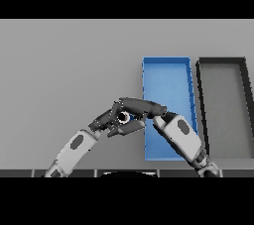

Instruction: Pick up the blue pipe and place it into the blue bin.

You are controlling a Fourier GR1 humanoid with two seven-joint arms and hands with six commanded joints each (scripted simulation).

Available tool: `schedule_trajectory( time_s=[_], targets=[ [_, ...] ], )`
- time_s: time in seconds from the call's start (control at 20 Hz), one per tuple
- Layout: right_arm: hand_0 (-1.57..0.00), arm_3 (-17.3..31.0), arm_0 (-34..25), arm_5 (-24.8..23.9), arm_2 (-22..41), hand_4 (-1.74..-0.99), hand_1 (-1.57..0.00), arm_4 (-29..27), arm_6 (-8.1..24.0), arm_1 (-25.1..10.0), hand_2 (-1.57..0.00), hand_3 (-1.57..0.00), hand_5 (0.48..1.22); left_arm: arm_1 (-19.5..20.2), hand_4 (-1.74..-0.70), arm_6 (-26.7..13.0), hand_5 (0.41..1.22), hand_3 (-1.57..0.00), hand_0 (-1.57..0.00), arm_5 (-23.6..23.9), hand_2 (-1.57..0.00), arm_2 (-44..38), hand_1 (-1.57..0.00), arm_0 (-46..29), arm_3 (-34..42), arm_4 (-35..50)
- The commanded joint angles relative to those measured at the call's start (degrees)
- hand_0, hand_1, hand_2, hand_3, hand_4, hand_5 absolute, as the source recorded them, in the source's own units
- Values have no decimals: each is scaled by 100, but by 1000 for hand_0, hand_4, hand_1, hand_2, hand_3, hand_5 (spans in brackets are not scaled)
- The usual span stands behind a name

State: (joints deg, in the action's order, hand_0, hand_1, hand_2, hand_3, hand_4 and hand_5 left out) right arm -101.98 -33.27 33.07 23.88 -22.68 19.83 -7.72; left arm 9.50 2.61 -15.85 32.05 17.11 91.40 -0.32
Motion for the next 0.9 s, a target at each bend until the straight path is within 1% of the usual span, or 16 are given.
schedule_trajectory(
  time_s=[0.0,0.1,0.15,0.2,0.25,0.3,0.35,0.45,0.5,0.55,0.65,0.7,0.75,0.8,0.85],
  targets=[
    [-1563,-62,-6,-5,-15,-1487,-1563,5,138,-30,-1563,-1561,1211,-58,-1068,113,1150,-394,-427,40,-388,26,-405,27,-75,-191],
    [-1566,-38,50,5,8,-1488,-1566,87,146,95,-1566,-1565,1214,-61,-955,77,972,-252,-273,45,-248,6,-259,22,-97,-418],
    [-1567,-58,78,38,5,-1488,-1567,114,44,105,-1567,-1566,1216,-57,-923,-38,899,-201,-218,59,-198,-46,-207,32,-97,-372],
    [-1568,-59,164,38,-2,-1488,-1568,119,-25,90,-1568,-1567,1217,-37,-899,-1,836,-161,-175,59,-159,-51,-165,-24,-56,-349],
    [-1568,-14,130,40,-44,-1488,-1568,150,9,111,-1568,-1568,1218,-50,-876,-11,781,-128,-139,55,-127,-54,-132,-16,-89,-326],
    [-1569,40,112,59,-89,-1487,-1569,249,-23,139,-1569,-1568,1218,-38,-861,-24,734,-102,-111,84,-101,-70,-106,-52,-103,-308],
    [-1569,12,119,65,-63,-1487,-1569,262,-43,181,-1569,-1569,1219,-95,-871,-130,697,-82,-89,53,-81,-152,-84,-39,-160,-137],
    [-1570,12,119,33,-78,-1488,-1570,311,-152,220,-1570,-1570,1220,-157,-884,-370,654,-52,-57,63,-51,-170,-54,-84,-220,-57],
    [-1570,2,109,10,-122,-1488,-1570,239,-59,240,-1570,-1570,1220,-213,-889,-468,639,-41,-45,121,-41,-166,-43,-106,-198,-33],
    [-1570,-2,119,-5,-162,-1489,-1570,-19,28,267,-1570,-1570,1220,-194,-895,-583,625,-33,-36,95,-32,-169,-34,-140,-170,17],
    [-1571,-23,51,-239,-255,-1489,-1571,-804,505,321,-1571,-1570,1220,-207,-904,-711,589,-21,-23,115,-20,-62,-21,-293,-136,-47],
    [-1571,-26,-48,-322,-321,-1490,-1571,-1216,682,300,-1571,-1571,1221,-236,-909,-764,564,-16,-18,157,-16,-83,-17,-281,-44,-11],
    [-1571,-65,-146,-541,-375,-1491,-1571,-1568,894,293,-1571,-1571,1221,-202,-913,-784,543,-13,-14,151,-13,-94,-13,-295,-38,-5],
    [-1571,-167,-305,-816,-479,-1491,-1571,-1967,1203,217,-1571,-1571,1221,-218,-918,-765,527,-10,-11,138,-10,-91,-10,-275,-31,29],
    [-1571,-229,-514,-1056,-591,-1490,-1571,-2146,1270,141,-1571,-1571,1221,-153,-922,-781,515,-8,-9,121,-8,-116,-8,-307,1,52]
  ],
)
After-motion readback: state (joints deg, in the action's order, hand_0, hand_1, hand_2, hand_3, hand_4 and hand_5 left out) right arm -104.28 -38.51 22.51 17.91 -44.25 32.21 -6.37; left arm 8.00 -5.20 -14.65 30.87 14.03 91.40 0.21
